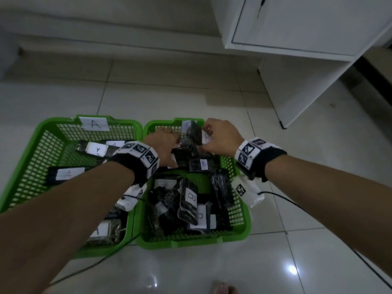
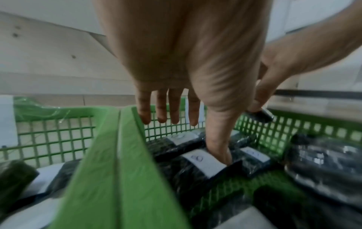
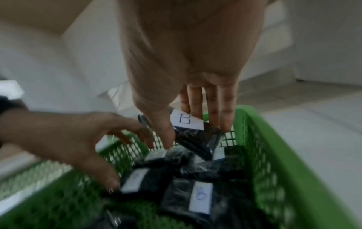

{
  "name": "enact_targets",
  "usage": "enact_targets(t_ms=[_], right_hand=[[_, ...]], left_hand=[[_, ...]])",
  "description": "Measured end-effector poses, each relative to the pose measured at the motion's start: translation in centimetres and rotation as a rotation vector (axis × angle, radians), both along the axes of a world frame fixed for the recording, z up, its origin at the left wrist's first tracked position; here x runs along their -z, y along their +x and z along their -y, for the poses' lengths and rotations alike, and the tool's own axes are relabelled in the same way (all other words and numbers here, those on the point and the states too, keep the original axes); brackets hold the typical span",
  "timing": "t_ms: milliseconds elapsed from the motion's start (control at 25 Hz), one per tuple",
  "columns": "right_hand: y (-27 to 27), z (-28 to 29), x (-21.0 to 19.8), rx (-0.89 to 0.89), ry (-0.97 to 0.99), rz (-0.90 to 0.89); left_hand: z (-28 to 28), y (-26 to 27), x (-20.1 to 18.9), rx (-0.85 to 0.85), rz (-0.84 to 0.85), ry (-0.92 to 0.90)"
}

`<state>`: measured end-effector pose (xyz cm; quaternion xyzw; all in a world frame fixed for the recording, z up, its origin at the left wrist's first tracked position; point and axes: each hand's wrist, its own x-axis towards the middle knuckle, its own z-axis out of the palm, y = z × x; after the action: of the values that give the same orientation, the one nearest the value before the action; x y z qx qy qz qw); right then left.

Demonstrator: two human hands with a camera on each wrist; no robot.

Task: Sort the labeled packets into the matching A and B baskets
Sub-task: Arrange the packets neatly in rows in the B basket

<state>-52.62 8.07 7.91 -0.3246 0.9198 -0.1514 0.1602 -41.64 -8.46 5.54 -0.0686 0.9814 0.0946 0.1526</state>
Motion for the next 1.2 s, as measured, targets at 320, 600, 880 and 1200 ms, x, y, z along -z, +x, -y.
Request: enact_targets(t_ms=[320,600,880,1200], right_hand=[[1.5,-0.1,2.6,-0.301,0.355,-0.193],[1.5,-0.3,4.1,-0.307,0.457,-0.164],[2.9,-0.9,3.0,-0.314,0.158,-0.171],[6.1,-0.7,2.9,-0.082,0.356,0.699]], left_hand=[[0.0,0.7,1.0,0.142,0.138,-0.257],[0.5,0.7,1.4,0.134,0.097,-0.219],[0.9,1.0,1.8,0.063,-0.100,0.060],[-0.7,1.2,1.6,0.108,0.311,0.315]])
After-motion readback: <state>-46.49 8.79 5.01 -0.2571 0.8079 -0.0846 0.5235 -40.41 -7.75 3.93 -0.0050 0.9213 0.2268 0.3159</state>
